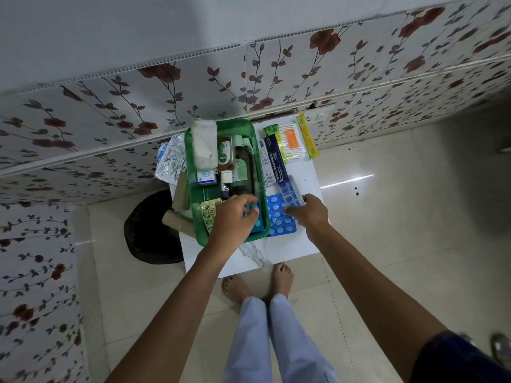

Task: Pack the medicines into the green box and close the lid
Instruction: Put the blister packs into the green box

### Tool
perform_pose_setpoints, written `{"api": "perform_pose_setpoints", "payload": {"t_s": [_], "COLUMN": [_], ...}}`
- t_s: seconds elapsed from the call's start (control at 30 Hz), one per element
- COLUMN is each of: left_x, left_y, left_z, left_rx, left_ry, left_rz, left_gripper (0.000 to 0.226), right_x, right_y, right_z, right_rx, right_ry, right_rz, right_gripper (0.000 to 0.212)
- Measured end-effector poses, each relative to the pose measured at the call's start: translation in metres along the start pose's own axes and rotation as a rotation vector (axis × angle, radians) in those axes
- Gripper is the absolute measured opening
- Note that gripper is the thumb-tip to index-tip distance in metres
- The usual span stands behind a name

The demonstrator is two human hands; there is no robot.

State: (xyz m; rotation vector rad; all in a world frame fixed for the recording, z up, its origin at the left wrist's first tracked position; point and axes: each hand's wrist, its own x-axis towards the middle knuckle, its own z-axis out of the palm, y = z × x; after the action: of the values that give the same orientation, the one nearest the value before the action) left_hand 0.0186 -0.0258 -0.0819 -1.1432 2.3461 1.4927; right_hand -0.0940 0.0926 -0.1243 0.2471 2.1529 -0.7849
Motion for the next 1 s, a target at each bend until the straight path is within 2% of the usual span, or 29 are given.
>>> {"api": "perform_pose_setpoints", "payload": {"t_s": [0.13,0.2,0.27,0.33,0.37,0.5,0.63,0.73,0.83,0.93,1.0], "left_x": [-0.002,-0.003,-0.004,-0.005,-0.006,-0.007,-0.009,-0.011,-0.011,-0.013,-0.018], "left_y": [0.0,0.0,-0.004,-0.009,-0.012,-0.019,-0.027,-0.028,-0.036,-0.045,-0.052], "left_z": [0.002,-0.004,-0.016,-0.031,-0.038,-0.046,-0.048,-0.047,-0.043,-0.043,-0.048], "left_rx": [-0.002,0.017,0.051,0.044,0.059,0.005,-0.08,-0.14,-0.344,-0.504,-0.587], "left_ry": [-0.018,0.144,0.397,0.587,0.63,0.534,0.483,0.454,0.379,0.369,0.465], "left_rz": [0.015,0.064,0.07,-0.049,-0.109,-0.215,-0.226,-0.261,-0.301,-0.335,-0.353], "left_gripper": [0.026,0.026,0.029,0.035,0.039,0.043,0.03,0.029,0.032,0.027,0.023], "right_x": [0.001,0.0,-0.005,-0.018,-0.026,-0.063,-0.087,-0.084,-0.069,-0.06,-0.057], "right_y": [0.004,0.007,0.008,0.005,0.002,-0.019,-0.067,-0.104,-0.124,-0.123,-0.117], "right_z": [-0.004,-0.011,-0.022,-0.033,-0.038,-0.056,-0.051,-0.031,-0.004,0.019,0.023], "right_rx": [0.031,0.027,-0.027,-0.088,-0.103,-0.06,-0.1,-0.289,-0.629,-0.966,-1.009], "right_ry": [-0.01,-0.003,0.006,0.032,0.057,0.155,0.059,-0.093,-0.212,-0.398,-0.417], "right_rz": [0.024,0.033,0.036,0.019,-0.013,-0.265,-0.571,-0.757,-0.846,-0.818,-0.798], "right_gripper": [0.035,0.032,0.034,0.035,0.033,0.027,0.028,0.025,0.024,0.025,0.026]}}
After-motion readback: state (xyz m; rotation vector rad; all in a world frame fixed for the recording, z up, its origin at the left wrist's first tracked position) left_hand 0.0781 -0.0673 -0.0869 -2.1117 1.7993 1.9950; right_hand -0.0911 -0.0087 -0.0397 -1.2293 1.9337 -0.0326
